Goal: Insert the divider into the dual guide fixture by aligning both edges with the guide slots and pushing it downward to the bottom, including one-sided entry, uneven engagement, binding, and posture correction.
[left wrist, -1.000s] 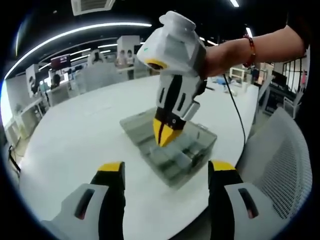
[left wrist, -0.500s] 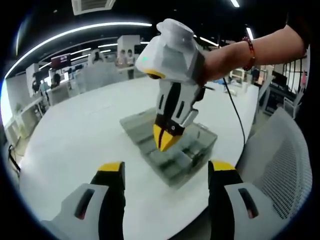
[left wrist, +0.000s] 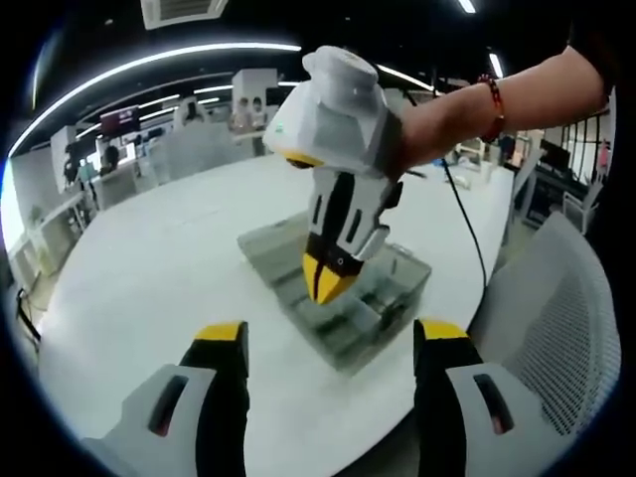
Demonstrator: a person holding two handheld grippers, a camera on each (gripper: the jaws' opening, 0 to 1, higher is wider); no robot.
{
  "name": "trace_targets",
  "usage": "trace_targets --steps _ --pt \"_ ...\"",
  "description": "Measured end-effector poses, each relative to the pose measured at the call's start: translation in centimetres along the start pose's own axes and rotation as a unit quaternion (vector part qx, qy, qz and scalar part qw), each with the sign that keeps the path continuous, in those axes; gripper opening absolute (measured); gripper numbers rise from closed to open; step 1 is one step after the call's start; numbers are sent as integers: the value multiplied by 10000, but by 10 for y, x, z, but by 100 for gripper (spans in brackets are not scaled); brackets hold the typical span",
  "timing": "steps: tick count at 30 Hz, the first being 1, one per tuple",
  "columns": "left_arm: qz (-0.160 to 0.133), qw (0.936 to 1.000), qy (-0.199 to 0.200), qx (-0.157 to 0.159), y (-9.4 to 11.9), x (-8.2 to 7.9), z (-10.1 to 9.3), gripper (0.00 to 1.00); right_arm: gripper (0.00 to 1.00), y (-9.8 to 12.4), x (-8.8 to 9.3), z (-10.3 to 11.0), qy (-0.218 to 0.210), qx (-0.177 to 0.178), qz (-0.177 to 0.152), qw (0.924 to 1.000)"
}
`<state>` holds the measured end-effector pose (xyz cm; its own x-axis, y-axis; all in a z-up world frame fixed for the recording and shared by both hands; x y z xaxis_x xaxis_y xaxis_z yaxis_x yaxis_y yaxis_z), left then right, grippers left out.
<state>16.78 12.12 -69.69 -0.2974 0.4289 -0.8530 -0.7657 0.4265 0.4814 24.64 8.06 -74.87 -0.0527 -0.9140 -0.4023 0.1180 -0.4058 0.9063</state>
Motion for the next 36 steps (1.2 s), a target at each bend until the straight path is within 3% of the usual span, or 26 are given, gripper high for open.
trace_targets --steps 17,23,24,27,30,36 --pt "-1 10000 -3 9 -1 0 0 66 0 -5 2 0 175 132 112 9997" --pt "-11 10000 6 35 -1 -1 -1 66 0 -8 3 0 -94 167 122 9997" --pt "-10 10000 10 36 -1 0 -1 66 0 -8 2 -1 132 219 81 9996" --pt "-16 10000 35 28 -1 -1 0 66 0 -8 4 0 126 260 33 9996" --pt "-4 10000 63 34 -1 0 0 66 0 -7 1 1 -191 181 -238 9994" --pt "24 9999 102 53 -3 -1 0 67 16 4 -2 2 -548 271 -686 9958"
Point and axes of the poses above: the point that each gripper's makers call its tool centre point, and the gripper's own axes: y roughly backward along the fingers, z roughly to its left, x roughly out of its underside, the point moved 3 cm from there along y, roughly backward along the fingers, and after that the axes turned 13 degrees about -y, right-handed, at the moved point
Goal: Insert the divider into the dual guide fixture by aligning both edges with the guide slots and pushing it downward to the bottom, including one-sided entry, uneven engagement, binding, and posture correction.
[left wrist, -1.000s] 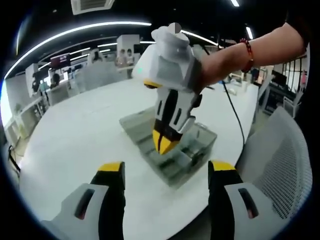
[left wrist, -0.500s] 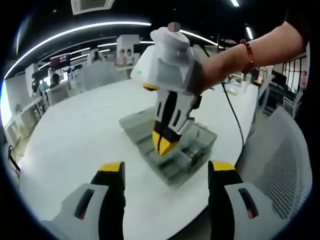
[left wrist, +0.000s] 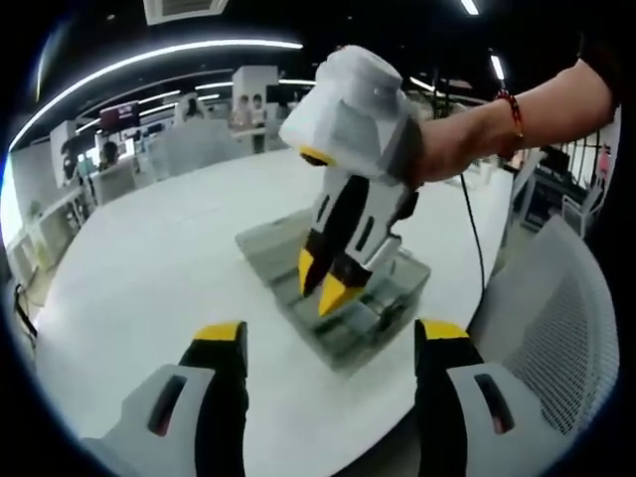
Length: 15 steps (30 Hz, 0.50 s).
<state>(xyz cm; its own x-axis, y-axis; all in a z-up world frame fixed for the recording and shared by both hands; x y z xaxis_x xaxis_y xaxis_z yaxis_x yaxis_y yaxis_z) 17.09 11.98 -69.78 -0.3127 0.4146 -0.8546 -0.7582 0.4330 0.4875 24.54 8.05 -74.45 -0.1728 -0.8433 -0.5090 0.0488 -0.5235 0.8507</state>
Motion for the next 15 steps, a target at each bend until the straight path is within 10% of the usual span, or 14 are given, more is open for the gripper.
trace_targets --steps 15 --pt "48 10000 -74 38 9 -4 -10 76 40 40 13 8 -932 481 -1093 9885"
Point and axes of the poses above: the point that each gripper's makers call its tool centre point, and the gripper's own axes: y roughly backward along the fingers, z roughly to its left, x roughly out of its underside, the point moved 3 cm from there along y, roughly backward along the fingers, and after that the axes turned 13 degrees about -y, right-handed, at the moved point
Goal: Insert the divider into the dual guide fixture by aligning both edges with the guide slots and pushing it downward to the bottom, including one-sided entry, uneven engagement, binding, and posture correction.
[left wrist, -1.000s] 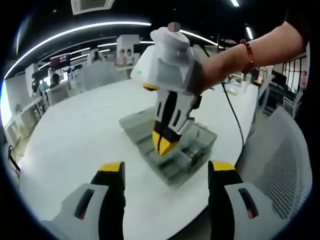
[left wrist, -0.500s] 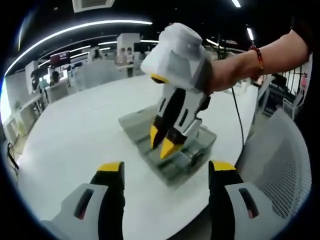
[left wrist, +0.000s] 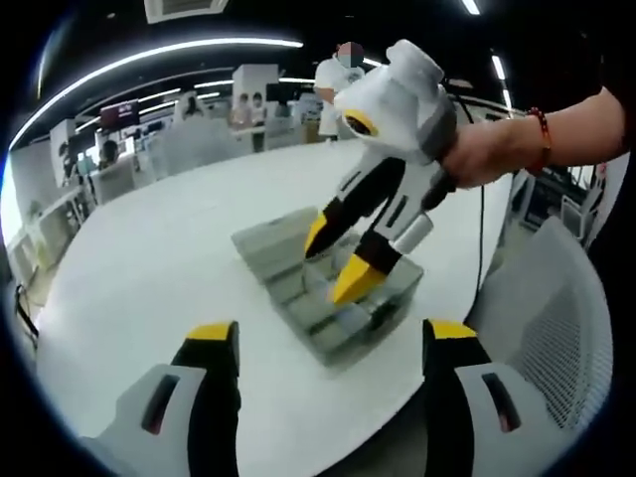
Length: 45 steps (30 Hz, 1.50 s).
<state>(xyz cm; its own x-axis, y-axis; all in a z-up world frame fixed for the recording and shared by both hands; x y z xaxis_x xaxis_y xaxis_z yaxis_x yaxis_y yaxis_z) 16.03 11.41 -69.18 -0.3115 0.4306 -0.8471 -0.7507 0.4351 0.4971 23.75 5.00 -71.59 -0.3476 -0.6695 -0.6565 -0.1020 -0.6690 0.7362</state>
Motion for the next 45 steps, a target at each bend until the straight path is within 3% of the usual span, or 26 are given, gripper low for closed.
trace_targets --steps 10,16,27,29,33,45 --pt "-57 9993 -193 329 9 -6 -10 82 58 38 24 1 -546 390 -672 9955" --pt "-196 9985 -186 480 16 -11 -11 87 66 58 45 4 -684 580 -756 9931" --pt "-298 9986 -210 388 27 -12 6 92 85 96 66 2 -1023 1020 -1073 9837" --pt "-140 9995 -26 297 29 -5 14 93 88 102 68 2 -1003 1090 -1174 9820" --pt "-197 9996 68 182 34 -2 22 95 92 113 76 -2 -1166 1153 -1317 9776" --pt "-194 9998 20 -9 45 0 40 96 94 141 89 -24 -1489 1476 -1482 9665"
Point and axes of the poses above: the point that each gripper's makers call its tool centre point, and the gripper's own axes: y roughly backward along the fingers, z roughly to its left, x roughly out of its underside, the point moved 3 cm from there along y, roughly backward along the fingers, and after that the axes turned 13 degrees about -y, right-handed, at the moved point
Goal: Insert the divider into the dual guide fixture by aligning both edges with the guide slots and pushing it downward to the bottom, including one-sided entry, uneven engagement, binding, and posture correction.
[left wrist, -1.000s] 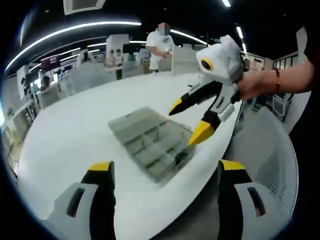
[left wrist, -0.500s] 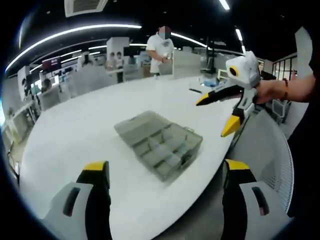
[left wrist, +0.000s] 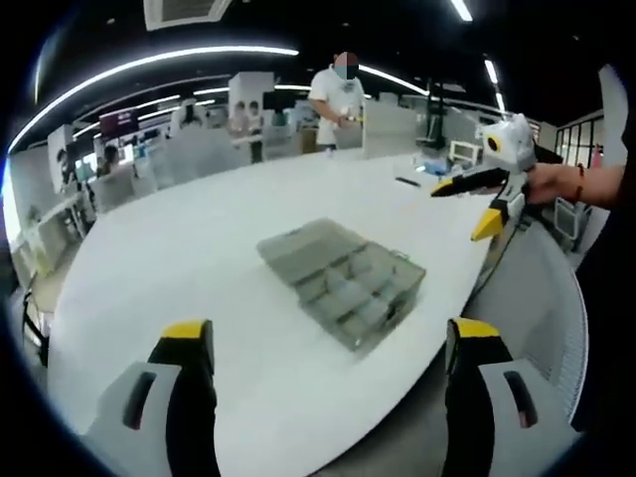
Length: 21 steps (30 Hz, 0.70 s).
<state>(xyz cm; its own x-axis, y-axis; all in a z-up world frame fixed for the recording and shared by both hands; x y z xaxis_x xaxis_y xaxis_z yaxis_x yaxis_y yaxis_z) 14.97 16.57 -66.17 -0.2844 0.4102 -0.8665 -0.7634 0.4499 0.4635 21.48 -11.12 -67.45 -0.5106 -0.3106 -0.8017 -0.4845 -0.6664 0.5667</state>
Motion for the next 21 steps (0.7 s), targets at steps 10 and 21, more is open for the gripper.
trace_targets --steps 10,21 --pt "2 9999 102 -140 -4 5 8 95 94 -4 10 -8 169 75 183 9997" --pt "42 9999 119 -92 -4 6 7 95 94 -9 12 -1 160 23 250 9996"
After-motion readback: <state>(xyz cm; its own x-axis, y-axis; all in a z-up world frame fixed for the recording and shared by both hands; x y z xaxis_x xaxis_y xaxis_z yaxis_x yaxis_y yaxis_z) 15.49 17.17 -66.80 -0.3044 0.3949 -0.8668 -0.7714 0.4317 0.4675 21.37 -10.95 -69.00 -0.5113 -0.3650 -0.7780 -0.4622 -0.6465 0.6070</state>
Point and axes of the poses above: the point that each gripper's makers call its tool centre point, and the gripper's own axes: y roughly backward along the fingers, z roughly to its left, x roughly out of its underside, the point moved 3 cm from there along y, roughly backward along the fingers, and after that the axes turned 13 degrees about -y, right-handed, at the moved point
